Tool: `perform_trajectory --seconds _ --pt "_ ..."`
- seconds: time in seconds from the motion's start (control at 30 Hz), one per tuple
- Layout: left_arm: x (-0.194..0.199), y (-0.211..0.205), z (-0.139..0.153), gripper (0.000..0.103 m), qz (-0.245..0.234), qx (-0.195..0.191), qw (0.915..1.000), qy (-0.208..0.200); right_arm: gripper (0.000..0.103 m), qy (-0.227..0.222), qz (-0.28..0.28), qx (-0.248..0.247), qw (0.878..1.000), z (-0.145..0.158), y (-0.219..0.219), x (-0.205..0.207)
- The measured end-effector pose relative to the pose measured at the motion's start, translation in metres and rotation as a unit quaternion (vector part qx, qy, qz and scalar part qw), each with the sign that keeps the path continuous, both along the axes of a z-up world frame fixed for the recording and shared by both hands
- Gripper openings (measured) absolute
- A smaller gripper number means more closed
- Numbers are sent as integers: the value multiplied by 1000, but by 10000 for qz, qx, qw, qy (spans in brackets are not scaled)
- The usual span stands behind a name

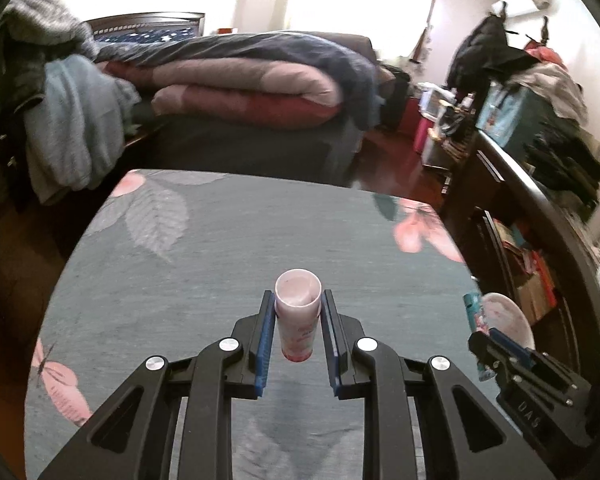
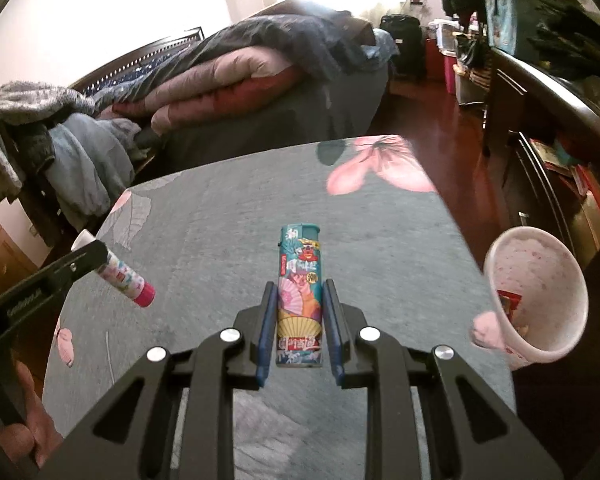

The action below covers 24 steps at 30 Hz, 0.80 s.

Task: Collect trash
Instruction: 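Grasp the pink glue stick with the left gripper while the right grasps the printed tube, then carry glue stick and tube over the wastebasket and open both grippers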

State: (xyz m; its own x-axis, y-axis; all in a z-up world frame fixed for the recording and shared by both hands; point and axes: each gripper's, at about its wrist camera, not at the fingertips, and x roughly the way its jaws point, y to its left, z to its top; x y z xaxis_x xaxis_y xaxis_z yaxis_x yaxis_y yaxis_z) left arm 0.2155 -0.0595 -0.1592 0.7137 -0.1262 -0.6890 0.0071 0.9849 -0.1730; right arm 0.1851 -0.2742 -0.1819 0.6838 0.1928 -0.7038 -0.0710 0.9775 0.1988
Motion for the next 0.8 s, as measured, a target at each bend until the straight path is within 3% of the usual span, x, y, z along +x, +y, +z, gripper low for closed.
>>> perform_trajectory --seconds 0.37,0.8 --pt "-4 -78 18 23 -765 100 9968 -213 24 -192 -517 69 9985 1 -66 -25" --pt "8 -181 18 23 -1707 222 9846 -291 24 -392 -1396 -17 9894 -1 -161 -43"
